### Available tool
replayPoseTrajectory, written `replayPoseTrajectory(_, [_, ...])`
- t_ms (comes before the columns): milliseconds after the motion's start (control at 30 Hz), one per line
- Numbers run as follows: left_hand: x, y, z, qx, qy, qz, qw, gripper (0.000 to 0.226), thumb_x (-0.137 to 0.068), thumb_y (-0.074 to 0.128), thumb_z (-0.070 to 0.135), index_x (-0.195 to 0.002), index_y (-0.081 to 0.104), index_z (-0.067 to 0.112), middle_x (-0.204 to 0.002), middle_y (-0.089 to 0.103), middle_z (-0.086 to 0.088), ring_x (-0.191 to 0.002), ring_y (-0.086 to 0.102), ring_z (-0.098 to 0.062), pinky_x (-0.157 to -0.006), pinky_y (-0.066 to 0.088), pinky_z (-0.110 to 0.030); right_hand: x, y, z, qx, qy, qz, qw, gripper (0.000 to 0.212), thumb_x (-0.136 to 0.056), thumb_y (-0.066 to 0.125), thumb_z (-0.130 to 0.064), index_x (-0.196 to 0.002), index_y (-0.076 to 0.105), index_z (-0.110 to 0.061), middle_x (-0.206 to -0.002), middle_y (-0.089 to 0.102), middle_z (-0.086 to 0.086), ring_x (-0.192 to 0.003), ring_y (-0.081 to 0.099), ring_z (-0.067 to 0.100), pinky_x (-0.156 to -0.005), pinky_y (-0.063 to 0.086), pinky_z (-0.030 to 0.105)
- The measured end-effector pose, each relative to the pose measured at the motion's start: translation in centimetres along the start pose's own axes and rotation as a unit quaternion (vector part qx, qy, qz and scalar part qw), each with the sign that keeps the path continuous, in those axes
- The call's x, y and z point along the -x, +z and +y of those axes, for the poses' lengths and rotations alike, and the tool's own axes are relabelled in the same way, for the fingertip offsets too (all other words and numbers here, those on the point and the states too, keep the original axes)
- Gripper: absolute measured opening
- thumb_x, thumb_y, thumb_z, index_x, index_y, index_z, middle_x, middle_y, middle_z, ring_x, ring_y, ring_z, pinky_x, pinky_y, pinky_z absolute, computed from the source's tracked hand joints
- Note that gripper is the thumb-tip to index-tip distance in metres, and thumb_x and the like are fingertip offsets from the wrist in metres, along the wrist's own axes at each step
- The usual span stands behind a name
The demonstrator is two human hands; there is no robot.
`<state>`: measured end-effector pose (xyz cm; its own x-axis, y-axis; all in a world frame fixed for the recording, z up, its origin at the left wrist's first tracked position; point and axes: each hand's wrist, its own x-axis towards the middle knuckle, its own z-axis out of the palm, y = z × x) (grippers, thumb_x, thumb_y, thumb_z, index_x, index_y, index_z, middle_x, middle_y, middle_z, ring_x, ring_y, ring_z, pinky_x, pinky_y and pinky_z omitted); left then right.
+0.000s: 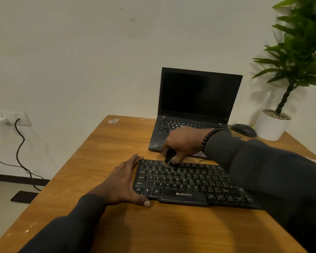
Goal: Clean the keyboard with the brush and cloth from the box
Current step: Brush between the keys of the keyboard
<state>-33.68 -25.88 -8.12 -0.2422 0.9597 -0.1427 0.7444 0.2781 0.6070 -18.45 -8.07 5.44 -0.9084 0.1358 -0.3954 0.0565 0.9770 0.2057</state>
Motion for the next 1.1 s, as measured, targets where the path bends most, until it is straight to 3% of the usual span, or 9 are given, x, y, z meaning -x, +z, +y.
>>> replayPoseTrajectory(133, [-0.1,-0.2,0.4,-0.005,-0.010,-0.023,1.000,0.160,-0.035,0.078,0.085,-0.154,-0.017,0.037,-0.163,0.011,0.003,-0.147,0.017,-0.025,-0.121,0.020,-0.050,3.3,2.1,2.9,0.042,0.073,-0.085,0.993,0.039,-0.085,0.068,-0.041,-0.118,0.059,-0.023,-0.102,0.061,-0.004,-0.097,0.059,0.016,-0.088,0.051,0.033])
replayPoseTrajectory(233, [0.1,-1.7,1.8,0.026,-0.042,-0.109,0.993,0.163,-0.033,0.085,0.076,-0.152,-0.022,0.041,-0.163,0.005,0.001,-0.147,0.015,-0.030,-0.120,0.021,-0.054,4.6,2.3,3.3,0.022,0.080,-0.053,0.995,0.035,-0.087,0.065,-0.041,-0.117,0.059,-0.024,-0.097,0.059,-0.007,-0.091,0.057,0.013,-0.075,0.046,0.024])
replayPoseTrajectory(300, [0.0,-2.5,3.7,0.014,-0.032,-0.127,0.991,0.162,-0.034,0.084,0.073,-0.152,-0.022,0.039,-0.164,0.001,0.000,-0.148,0.011,-0.031,-0.121,0.018,-0.054,4.5,2.3,3.0,0.014,0.070,-0.018,0.997,0.033,-0.088,0.064,-0.042,-0.115,0.059,-0.025,-0.095,0.059,-0.009,-0.088,0.057,0.011,-0.067,0.043,0.021])
replayPoseTrajectory(400, [-0.9,-2.0,7.8,-0.071,0.020,-0.102,0.992,0.155,-0.041,0.082,0.074,-0.154,-0.016,0.035,-0.165,-0.001,-0.002,-0.149,0.004,-0.034,-0.120,0.013,-0.057,4.3,2.6,2.6,0.040,0.073,0.021,0.996,0.035,-0.087,0.064,-0.043,-0.118,0.059,-0.026,-0.092,0.055,-0.010,-0.086,0.054,0.010,-0.064,0.042,0.022])
replayPoseTrajectory(533, [-2.7,0.2,11.7,-0.193,0.053,-0.132,0.971,0.145,-0.058,0.086,0.063,-0.157,-0.014,0.028,-0.166,-0.009,-0.004,-0.151,-0.009,-0.036,-0.120,0.006,-0.063,4.8,2.5,2.6,0.071,0.089,0.044,0.993,0.033,-0.087,0.064,-0.040,-0.115,0.059,-0.023,-0.090,0.052,-0.009,-0.085,0.053,0.010,-0.062,0.040,0.022])
replayPoseTrajectory(600, [-3.6,0.5,12.2,-0.222,0.048,-0.140,0.964,0.142,-0.058,0.085,0.064,-0.158,-0.007,0.023,-0.167,-0.002,-0.006,-0.152,-0.003,-0.035,-0.121,0.009,-0.060,4.8,2.6,2.5,0.086,0.082,0.051,0.992,0.031,-0.088,0.064,-0.040,-0.112,0.060,-0.022,-0.090,0.055,-0.008,-0.085,0.055,0.011,-0.064,0.043,0.022])
replayPoseTrajectory(733, [-4.3,0.4,12.2,-0.224,0.048,-0.122,0.966,0.130,-0.053,0.087,0.065,-0.154,0.017,0.021,-0.158,0.032,-0.005,-0.144,0.026,-0.031,-0.117,0.026,-0.056,3.9,3.0,1.8,0.130,0.063,0.036,0.989,0.029,-0.087,0.065,-0.036,-0.111,0.060,-0.020,-0.090,0.059,-0.004,-0.082,0.057,0.013,-0.068,0.048,0.025])
replayPoseTrajectory(867, [-4.4,0.7,11.6,-0.233,0.078,-0.101,0.964,0.124,-0.048,0.084,0.073,-0.148,0.029,0.024,-0.149,0.046,-0.002,-0.136,0.039,-0.026,-0.116,0.031,-0.047,3.8,2.8,0.1,0.160,0.023,0.016,0.987,0.035,-0.087,0.066,-0.038,-0.115,0.060,-0.018,-0.086,0.056,-0.003,-0.079,0.056,0.013,-0.072,0.052,0.026])
replayPoseTrajectory(1100, [-4.8,0.9,11.3,-0.282,0.086,-0.097,0.951,0.119,-0.045,0.077,0.082,-0.141,0.036,0.025,-0.139,0.054,-0.001,-0.129,0.046,-0.027,-0.113,0.034,-0.045,7.3,2.4,-3.4,0.104,-0.071,-0.026,0.992,0.035,-0.087,0.064,-0.042,-0.116,0.062,-0.022,-0.081,0.056,-0.009,-0.069,0.051,0.005,-0.056,0.039,0.014])
